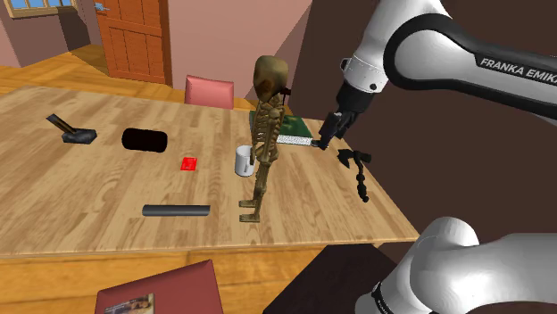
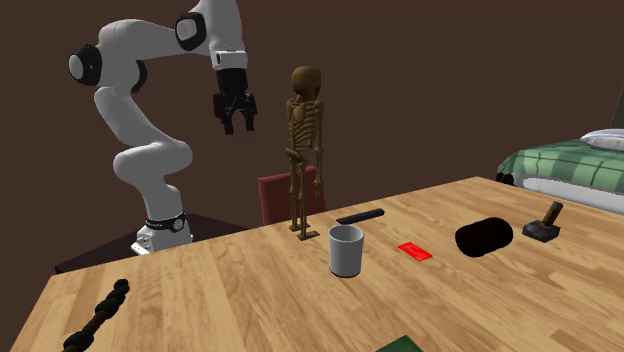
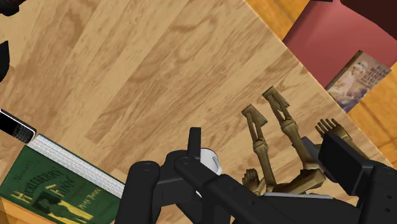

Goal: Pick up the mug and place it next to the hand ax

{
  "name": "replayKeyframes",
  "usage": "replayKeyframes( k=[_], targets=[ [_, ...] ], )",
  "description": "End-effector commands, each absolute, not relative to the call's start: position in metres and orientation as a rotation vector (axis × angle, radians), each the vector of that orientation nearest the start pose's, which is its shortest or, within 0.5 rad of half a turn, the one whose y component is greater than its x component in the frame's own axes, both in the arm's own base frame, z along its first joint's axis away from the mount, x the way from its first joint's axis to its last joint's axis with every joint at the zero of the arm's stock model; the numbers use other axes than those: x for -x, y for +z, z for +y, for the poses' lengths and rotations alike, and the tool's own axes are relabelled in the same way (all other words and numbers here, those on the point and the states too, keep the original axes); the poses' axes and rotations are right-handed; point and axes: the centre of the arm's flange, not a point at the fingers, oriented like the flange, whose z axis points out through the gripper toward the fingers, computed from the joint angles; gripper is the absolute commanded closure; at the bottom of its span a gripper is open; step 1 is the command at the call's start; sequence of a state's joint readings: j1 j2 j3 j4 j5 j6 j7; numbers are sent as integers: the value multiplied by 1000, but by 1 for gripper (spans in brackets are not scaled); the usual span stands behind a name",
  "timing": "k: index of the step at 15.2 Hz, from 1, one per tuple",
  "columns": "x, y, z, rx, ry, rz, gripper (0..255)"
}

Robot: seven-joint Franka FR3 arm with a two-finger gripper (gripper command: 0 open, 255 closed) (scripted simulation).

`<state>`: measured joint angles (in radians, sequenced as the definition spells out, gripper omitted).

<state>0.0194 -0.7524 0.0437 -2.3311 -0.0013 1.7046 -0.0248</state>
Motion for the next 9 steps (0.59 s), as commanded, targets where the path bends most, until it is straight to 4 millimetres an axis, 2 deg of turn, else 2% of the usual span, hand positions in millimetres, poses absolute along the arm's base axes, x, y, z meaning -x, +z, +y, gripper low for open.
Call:
replayKeyframes(
  k=[1,9],
  targets=[
    [-329,604,25,3162,-199,-123,0],
    [-419,548,4,3134,-177,-124,0]
  ],
)
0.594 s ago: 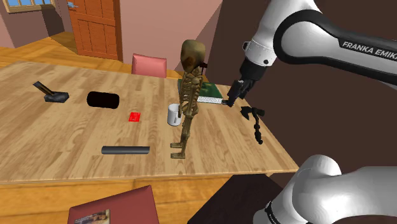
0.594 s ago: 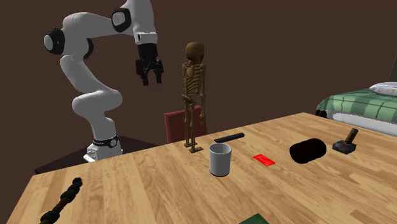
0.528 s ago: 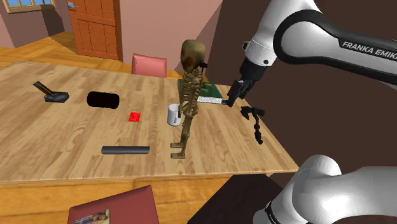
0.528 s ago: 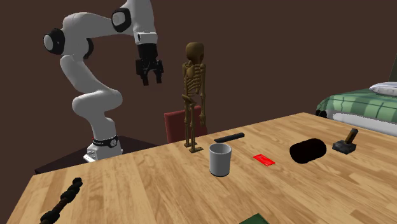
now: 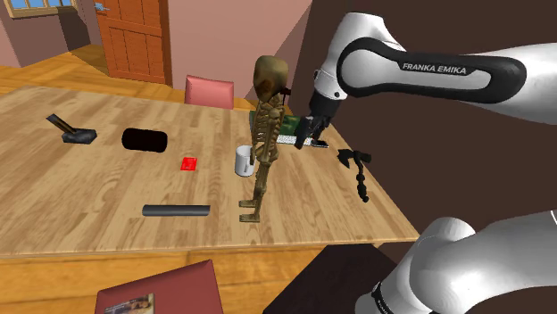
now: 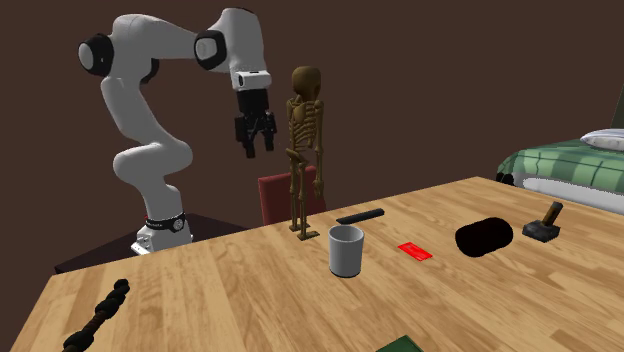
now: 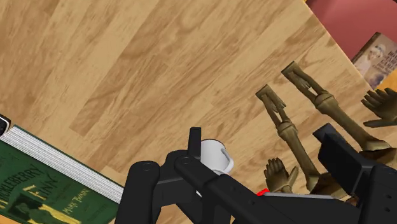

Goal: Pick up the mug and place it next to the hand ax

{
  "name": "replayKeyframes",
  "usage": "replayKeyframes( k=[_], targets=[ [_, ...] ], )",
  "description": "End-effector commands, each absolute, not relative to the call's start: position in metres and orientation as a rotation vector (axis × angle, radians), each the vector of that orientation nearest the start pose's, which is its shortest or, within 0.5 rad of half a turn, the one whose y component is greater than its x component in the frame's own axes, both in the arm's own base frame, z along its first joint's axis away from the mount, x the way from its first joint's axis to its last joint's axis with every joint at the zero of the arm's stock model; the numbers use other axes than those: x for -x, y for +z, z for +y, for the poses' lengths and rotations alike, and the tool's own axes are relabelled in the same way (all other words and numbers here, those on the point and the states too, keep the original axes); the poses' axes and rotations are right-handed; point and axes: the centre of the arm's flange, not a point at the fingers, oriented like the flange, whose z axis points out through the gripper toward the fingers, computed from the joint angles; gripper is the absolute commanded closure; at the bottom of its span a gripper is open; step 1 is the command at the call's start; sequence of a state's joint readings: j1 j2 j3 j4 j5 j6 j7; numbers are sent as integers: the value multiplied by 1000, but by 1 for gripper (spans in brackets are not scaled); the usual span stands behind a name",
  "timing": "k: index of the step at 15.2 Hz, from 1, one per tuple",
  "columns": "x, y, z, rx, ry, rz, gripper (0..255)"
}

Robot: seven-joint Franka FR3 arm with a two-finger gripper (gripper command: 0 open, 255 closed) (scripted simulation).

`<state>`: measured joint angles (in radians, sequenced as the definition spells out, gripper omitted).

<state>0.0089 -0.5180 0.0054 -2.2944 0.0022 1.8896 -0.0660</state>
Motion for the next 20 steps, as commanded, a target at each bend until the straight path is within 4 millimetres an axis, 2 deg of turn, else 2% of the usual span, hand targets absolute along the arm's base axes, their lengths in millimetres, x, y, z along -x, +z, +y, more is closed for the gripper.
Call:
replayKeyframes(
  k=[1,20],
  targets=[
    [-430,541,1,3131,-174,-124,0],
    [-641,401,-42,3063,-123,-126,0]
  ],
)
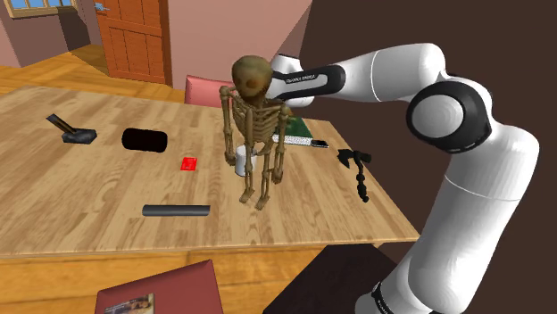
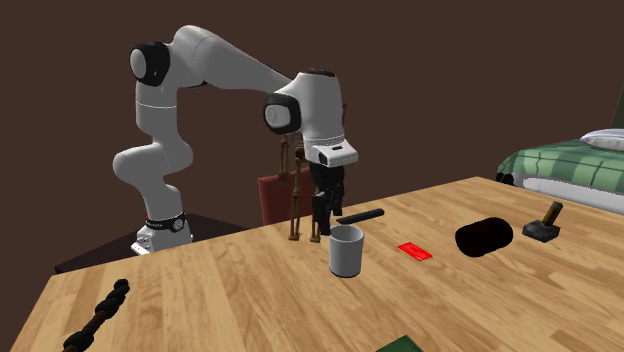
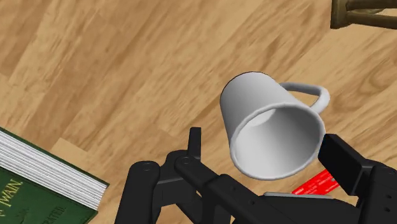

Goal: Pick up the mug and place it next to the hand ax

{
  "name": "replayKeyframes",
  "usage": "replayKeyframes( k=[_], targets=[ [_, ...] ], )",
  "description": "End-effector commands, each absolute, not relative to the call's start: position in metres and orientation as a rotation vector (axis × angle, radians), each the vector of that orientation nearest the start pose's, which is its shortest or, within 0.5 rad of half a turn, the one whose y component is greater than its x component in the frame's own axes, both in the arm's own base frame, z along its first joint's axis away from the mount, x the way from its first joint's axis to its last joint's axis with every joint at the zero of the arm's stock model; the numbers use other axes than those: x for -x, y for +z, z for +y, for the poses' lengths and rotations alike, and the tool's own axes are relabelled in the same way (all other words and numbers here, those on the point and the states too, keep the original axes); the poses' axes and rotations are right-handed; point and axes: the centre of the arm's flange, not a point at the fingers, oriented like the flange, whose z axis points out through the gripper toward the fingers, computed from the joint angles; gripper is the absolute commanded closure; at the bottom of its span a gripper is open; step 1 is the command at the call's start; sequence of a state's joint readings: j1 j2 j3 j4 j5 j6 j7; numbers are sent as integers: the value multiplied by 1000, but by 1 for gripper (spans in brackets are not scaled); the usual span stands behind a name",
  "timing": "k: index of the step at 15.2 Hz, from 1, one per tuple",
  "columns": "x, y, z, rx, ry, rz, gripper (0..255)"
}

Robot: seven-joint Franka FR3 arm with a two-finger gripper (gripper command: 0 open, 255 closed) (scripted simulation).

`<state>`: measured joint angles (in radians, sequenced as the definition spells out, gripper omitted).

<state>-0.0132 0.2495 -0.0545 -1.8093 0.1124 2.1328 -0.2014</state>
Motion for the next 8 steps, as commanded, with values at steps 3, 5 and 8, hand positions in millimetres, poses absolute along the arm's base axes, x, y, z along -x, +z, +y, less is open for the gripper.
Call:
replayKeyframes(
  k=[3,5,8],
  targets=[
    [-659,383,-44,3057,-118,-126,0],
    [-660,373,-43,3057,-118,-126,0],
    [-661,357,-42,3057,-118,-126,0]
  ],
)
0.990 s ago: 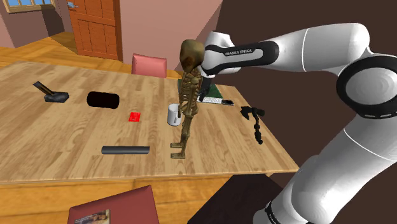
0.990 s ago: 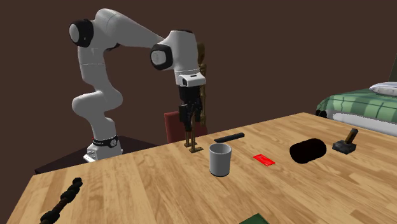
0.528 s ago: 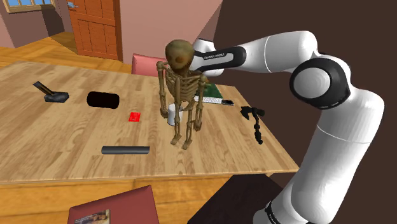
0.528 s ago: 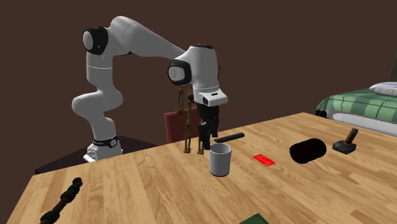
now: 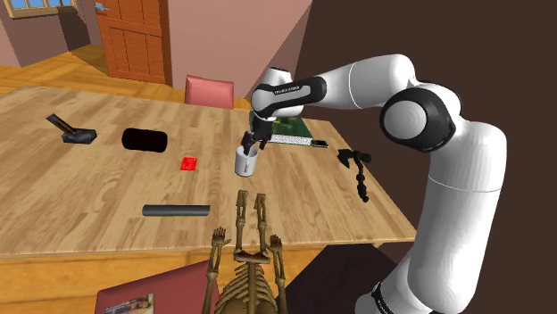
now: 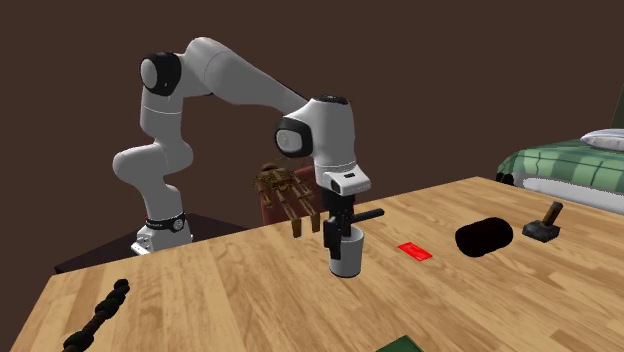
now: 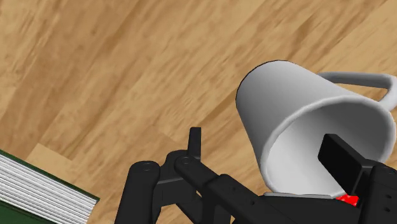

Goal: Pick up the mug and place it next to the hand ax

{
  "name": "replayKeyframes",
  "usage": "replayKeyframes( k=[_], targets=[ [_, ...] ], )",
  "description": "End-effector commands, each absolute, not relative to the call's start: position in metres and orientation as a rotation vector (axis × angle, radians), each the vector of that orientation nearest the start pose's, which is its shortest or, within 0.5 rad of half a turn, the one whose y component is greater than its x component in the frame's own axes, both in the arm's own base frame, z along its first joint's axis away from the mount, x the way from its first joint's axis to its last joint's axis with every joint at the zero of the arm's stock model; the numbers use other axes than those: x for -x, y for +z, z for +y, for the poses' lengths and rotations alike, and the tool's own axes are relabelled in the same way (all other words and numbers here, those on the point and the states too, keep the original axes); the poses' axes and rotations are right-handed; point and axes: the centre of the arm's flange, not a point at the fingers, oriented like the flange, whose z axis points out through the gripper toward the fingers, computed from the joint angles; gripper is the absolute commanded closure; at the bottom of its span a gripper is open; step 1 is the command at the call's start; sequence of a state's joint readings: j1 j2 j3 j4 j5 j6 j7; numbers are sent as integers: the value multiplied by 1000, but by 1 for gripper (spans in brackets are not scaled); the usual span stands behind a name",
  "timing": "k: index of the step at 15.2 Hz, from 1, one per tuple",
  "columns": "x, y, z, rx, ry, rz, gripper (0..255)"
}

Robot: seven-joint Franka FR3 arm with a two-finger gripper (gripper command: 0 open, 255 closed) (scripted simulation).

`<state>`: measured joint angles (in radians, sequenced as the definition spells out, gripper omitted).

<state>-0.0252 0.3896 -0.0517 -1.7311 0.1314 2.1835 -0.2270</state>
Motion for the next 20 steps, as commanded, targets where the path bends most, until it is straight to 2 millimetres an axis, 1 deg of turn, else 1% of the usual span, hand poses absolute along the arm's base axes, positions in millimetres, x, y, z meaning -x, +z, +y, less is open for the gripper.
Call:
replayKeyframes(
  k=[1,2,9,10,19,20],
  targets=[
    [-661,352,-42,3057,-118,-126,0],
    [-662,349,-41,3057,-118,-126,0],
    [-662,349,-41,3057,-118,-126,0],
    [-662,349,-41,3057,-118,-126,255],
    [-662,349,-41,3057,-118,-126,255],
    [-662,354,-41,3057,-118,-126,255]
  ],
)
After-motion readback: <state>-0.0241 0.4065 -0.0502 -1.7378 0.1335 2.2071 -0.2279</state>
